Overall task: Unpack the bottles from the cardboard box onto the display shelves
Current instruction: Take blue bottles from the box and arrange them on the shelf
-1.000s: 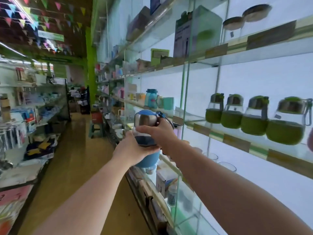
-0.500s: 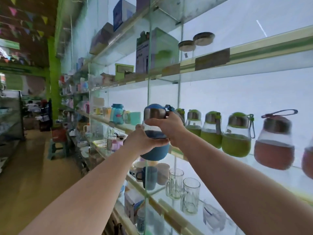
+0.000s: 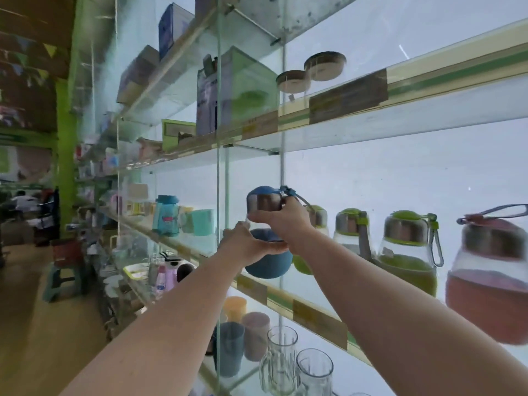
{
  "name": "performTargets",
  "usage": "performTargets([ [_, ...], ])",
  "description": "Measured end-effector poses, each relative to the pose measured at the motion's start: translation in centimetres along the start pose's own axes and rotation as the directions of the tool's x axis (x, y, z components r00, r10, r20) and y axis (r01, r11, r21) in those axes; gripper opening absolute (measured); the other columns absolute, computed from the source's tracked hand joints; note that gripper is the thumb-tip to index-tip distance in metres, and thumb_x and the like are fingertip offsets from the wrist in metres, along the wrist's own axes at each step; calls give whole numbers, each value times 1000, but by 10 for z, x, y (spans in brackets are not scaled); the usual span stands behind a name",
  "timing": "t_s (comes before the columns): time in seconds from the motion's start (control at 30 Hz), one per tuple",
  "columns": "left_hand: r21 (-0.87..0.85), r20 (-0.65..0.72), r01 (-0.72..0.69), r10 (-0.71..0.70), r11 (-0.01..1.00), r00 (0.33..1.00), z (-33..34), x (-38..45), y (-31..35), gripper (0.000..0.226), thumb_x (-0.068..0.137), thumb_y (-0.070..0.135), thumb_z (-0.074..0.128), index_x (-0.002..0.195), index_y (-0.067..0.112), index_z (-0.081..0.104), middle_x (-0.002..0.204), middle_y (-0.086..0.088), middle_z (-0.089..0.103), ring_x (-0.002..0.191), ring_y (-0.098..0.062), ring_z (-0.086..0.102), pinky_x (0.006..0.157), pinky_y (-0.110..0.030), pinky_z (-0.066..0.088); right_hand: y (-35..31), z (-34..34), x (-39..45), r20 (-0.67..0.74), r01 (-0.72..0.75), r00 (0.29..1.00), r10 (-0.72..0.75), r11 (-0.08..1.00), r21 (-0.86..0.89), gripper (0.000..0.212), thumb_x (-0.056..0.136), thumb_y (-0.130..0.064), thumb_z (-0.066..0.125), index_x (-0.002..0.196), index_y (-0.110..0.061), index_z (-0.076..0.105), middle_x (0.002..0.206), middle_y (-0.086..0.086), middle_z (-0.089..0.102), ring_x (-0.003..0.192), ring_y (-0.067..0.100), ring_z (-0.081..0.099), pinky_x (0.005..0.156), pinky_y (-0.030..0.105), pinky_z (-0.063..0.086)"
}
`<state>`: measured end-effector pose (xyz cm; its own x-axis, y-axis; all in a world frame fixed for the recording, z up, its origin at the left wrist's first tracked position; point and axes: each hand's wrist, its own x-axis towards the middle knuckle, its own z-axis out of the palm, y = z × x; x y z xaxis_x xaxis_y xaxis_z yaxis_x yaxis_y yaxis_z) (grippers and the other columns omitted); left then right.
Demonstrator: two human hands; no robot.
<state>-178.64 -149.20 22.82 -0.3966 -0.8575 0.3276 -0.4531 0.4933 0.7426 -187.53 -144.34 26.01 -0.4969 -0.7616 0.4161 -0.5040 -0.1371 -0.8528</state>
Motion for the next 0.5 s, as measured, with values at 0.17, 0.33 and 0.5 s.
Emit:
performTargets([
  [0.17,35,58,36,-38,999,998,16,27,-14,99,67,47,79,146,14,28,143,-10,36,131,-23,40,104,-35,38,22,12,16,-43,-62,997,61,998,-33,57,73,-36,76,118,-10,53,109,4,60,96,20,55,74,30,42],
  [0.33,83,102,17,-26,996,994,25,51,-25,95,70,44,78,145,12,29,141,-10,40,129,-25,42,102,-36,40,36,20,32,-73,-135,988,133,991,-25,64,76,-38,73,127,-9,48,120,6,58,110,24,56,89,34,47],
  [0.5,137,98,36,-50,990,994,29,61,-41,92,70,47,76,142,11,32,136,-12,46,124,-26,47,98,-35,43,48,33,38,-61,-129,990,123,987,-94,60,79,-38,71,127,-11,48,120,5,58,105,20,55,83,28,42],
])
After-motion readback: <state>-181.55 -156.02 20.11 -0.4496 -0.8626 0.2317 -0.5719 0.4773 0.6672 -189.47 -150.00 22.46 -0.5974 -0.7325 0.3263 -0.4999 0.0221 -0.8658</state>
